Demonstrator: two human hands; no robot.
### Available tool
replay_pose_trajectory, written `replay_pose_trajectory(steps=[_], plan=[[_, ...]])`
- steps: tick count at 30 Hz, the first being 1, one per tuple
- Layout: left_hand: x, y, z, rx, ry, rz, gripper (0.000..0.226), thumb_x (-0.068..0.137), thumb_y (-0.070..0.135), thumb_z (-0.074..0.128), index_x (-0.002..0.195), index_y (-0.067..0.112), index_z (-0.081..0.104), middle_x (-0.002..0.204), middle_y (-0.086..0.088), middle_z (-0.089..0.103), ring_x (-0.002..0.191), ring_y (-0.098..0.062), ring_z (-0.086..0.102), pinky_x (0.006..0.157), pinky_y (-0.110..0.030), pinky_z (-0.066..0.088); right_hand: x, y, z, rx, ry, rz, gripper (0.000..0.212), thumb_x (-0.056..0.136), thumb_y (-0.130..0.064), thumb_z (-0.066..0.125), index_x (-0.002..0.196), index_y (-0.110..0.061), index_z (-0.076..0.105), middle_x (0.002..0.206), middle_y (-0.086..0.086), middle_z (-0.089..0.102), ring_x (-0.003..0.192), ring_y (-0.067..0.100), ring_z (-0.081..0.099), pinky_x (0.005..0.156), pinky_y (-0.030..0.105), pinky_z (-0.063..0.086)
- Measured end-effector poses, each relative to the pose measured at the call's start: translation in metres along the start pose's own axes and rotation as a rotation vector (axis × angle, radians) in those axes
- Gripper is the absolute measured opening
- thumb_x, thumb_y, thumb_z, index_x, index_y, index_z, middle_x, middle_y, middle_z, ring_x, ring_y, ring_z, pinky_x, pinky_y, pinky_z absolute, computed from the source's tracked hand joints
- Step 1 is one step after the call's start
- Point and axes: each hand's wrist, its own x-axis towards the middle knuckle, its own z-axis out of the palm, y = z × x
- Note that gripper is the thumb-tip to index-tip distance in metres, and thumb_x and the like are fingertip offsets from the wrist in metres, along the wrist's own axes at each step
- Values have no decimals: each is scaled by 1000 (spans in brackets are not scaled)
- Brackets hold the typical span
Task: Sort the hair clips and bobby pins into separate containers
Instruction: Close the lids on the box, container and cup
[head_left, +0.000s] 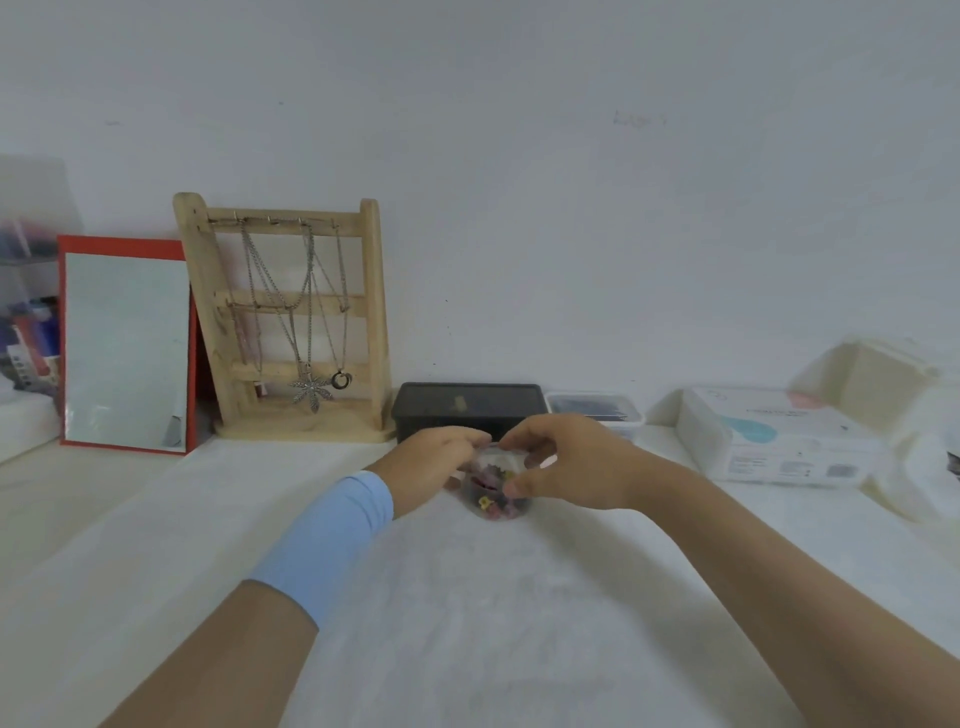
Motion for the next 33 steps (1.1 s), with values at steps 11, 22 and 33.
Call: replay_pose_trajectory(steps=[11, 22, 33], plan=[[-9, 2, 12, 362, 151, 193, 39, 99, 28, 51, 137, 27, 57, 130, 6, 64, 116, -13, 59, 105, -36, 45, 2, 2, 15, 62, 9, -21, 48, 87, -44, 70, 131, -30, 58, 121, -17, 64, 108, 6, 61, 95, 28, 51], [-13, 2, 11, 551, 79, 186, 42, 102, 36, 45, 143, 27, 50, 139, 3, 58, 127, -18, 53, 109, -33, 39, -2, 7, 28, 34, -81, 24, 55, 103, -37, 46, 154, -24, 31, 155, -6, 39, 140, 15, 38, 116, 32, 30], [-14, 2, 14, 458, 102, 177, 41, 100, 34, 51, 141, 27, 52, 117, 4, 50, 110, -15, 53, 101, -30, 42, -3, 9, 25, 35, -82, 14, 55, 101, -39, 50, 152, -27, 35, 146, -4, 45, 127, 14, 48, 97, 20, 35]])
